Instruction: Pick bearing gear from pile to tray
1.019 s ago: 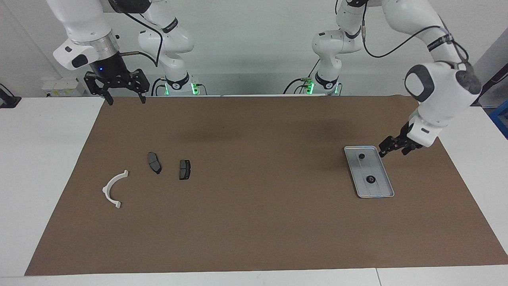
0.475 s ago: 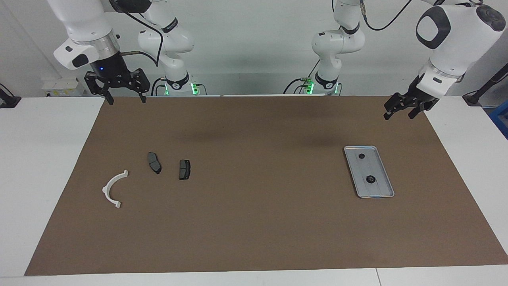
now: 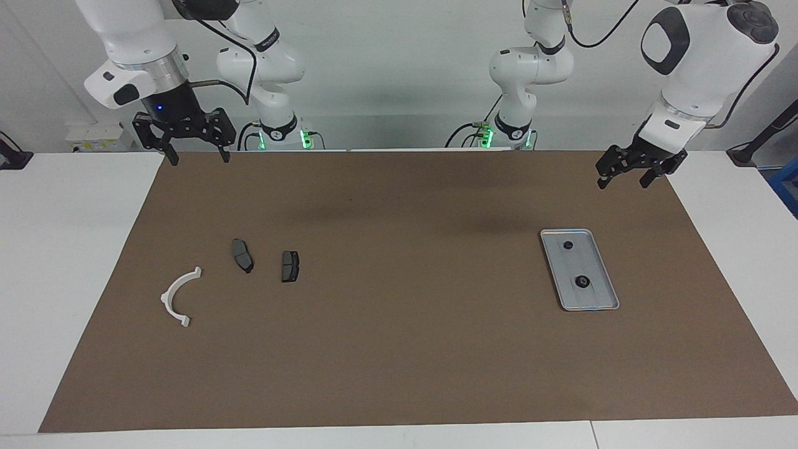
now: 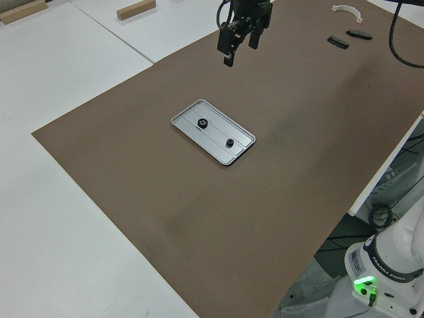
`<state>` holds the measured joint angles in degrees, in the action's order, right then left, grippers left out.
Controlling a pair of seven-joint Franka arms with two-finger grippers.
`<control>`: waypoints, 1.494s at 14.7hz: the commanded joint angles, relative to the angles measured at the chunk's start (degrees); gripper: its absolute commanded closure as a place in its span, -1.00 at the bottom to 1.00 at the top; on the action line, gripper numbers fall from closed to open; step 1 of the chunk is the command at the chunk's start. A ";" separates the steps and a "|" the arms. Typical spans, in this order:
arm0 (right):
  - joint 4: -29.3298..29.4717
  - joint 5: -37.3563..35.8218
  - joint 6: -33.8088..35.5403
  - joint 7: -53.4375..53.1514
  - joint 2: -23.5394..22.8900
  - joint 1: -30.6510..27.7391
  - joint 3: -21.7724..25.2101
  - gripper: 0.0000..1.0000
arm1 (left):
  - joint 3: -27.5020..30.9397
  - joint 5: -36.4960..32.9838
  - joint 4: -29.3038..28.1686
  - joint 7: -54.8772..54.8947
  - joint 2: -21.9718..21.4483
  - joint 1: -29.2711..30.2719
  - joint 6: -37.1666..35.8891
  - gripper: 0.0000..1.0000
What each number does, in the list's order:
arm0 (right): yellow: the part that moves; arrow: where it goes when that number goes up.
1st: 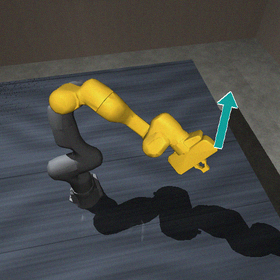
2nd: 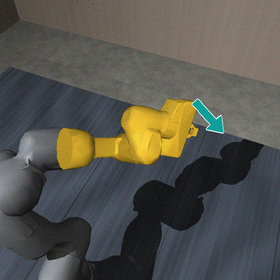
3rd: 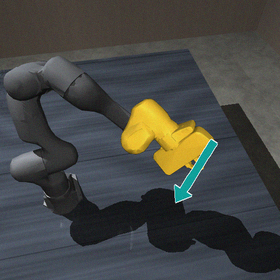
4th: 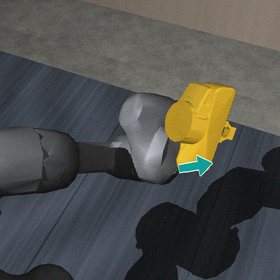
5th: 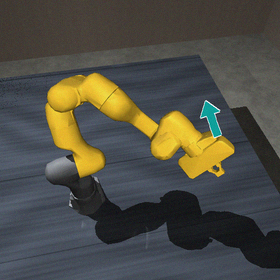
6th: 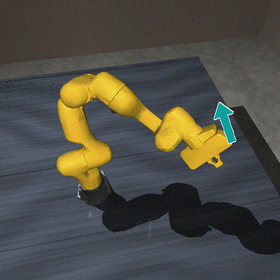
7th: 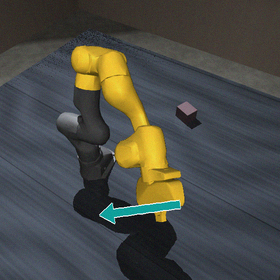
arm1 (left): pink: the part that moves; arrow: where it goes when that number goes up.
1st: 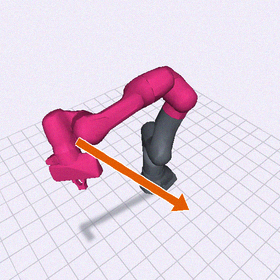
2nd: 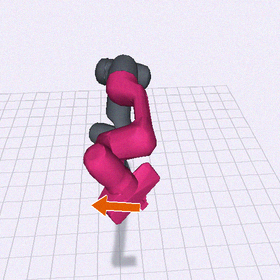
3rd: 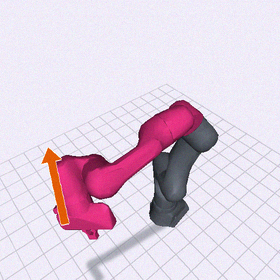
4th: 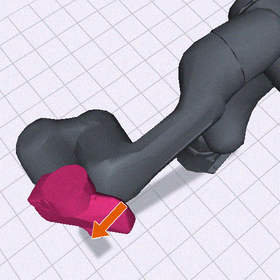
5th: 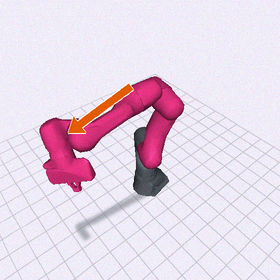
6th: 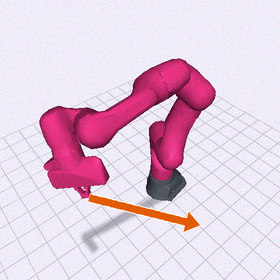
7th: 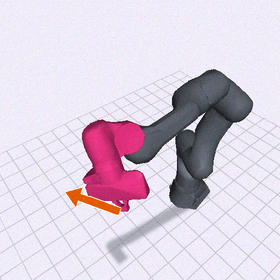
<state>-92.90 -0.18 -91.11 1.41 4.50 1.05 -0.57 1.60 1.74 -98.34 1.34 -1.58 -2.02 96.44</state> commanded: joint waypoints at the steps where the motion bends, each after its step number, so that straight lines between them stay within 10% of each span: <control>1: -0.44 0.27 -0.74 1.23 0.51 -0.70 -0.31 -1.00 | 0.86 0.63 4.20 -3.44 1.75 -1.85 -3.96 -1.00; 22: -0.44 0.27 -0.21 1.14 0.51 -0.53 -0.31 -1.00 | -1.87 -2.79 5.97 -2.57 2.46 -1.85 -5.73 -1.00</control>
<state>-92.90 -0.18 -91.11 1.41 4.50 1.06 -0.57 -0.67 0.38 -91.59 -1.61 1.35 -3.48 90.32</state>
